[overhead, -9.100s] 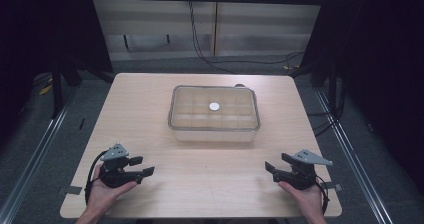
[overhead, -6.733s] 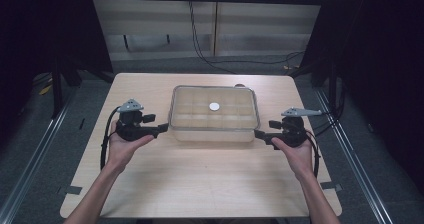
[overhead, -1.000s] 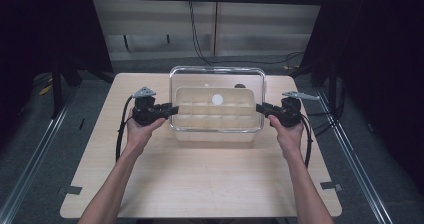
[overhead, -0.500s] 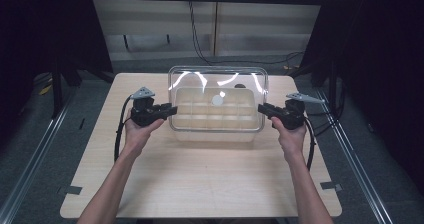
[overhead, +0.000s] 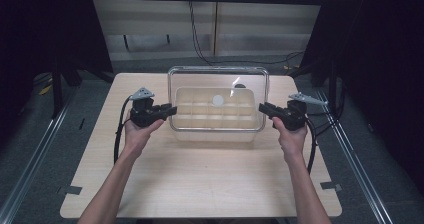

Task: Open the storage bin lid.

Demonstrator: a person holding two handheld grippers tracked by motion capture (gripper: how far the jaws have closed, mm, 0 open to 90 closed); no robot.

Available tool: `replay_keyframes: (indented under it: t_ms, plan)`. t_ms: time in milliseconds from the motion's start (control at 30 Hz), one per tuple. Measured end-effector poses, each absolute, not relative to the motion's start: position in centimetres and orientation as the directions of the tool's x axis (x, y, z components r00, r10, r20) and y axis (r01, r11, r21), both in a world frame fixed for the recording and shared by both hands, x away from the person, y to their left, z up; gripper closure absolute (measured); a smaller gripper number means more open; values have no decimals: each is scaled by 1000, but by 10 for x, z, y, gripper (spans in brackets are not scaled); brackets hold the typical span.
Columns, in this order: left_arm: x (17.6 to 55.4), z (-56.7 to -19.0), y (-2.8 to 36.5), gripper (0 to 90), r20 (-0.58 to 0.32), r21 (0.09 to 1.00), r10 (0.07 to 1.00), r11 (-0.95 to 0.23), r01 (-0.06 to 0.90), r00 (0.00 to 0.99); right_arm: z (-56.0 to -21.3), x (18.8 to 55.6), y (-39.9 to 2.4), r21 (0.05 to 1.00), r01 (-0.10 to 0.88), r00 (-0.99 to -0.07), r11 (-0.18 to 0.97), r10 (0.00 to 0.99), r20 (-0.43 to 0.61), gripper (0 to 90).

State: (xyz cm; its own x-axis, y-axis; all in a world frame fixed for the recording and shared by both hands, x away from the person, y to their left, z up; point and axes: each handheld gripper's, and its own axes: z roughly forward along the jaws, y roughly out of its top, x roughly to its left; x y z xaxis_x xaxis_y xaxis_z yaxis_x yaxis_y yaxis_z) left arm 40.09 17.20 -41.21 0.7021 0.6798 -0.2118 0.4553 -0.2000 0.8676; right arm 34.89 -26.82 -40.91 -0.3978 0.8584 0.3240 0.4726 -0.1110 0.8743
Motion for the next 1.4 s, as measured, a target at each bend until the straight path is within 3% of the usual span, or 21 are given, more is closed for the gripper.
replay_keyframes:
  t_ms: [1400]
  plan:
    - [385, -391, 182, 729, -195, 891, 666, -187, 415, 720, -391, 336, -267, 899, 428, -460, -88, 835, 301, 719]
